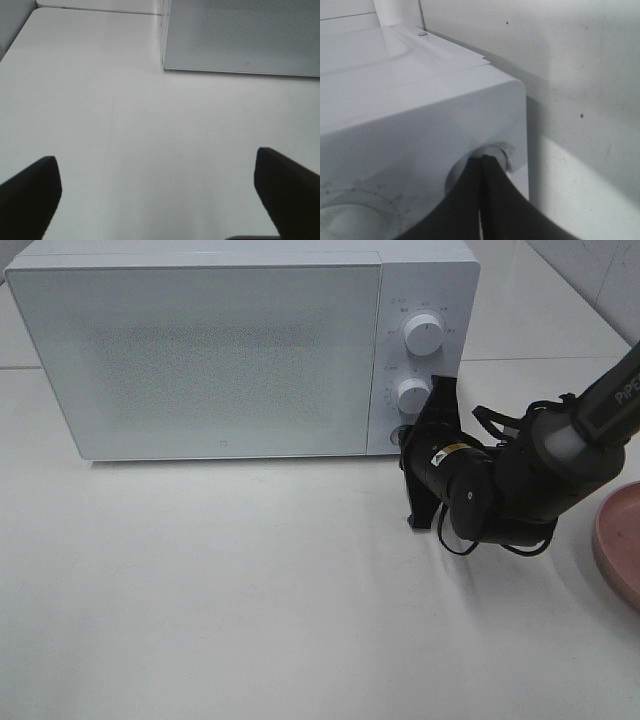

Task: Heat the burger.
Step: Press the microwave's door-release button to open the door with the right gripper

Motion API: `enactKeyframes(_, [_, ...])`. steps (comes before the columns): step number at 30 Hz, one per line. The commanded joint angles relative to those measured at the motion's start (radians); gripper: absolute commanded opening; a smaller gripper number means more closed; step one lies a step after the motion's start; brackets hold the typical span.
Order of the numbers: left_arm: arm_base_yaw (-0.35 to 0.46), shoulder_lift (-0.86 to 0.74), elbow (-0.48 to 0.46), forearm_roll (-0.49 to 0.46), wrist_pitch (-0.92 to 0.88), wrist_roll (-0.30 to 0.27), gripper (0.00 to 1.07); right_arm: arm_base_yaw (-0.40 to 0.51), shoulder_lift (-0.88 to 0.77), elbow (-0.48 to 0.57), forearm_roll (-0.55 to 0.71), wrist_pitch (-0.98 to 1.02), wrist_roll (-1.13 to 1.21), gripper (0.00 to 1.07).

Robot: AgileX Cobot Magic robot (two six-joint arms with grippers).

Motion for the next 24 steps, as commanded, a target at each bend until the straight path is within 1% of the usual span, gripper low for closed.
enactKeyframes(1, [-0.002, -0.024, 0.002, -0.004, -0.016, 0.001, 1.02, -0.013, 0.01, -0.035, -0.001, -0.043, -0.007, 0.0])
enactKeyframes(7, [-0.002, -0.024, 0.002, -0.004, -0.016, 0.001, 1.02, -0.013, 0.01, -0.044, 0.034, -0.125, -0.026, 0.0])
enactKeyframes(11, [-0.002, -0.024, 0.002, -0.004, -0.016, 0.001, 1.02, -0.013, 0.01, -0.062, 0.05, -0.122, -0.032, 0.0])
enactKeyframes(18, [-0.002, -0.024, 0.002, -0.004, -0.016, 0.001, 1.02, -0.013, 0.01, -0.133, 0.1, -0.106, -0.118, 0.0])
enactKeyframes(24, [-0.002, -0.024, 0.002, -0.004, -0.016, 0.001, 1.02, -0.013, 0.01, -0.168, 0.129, -0.087, -0.169, 0.0])
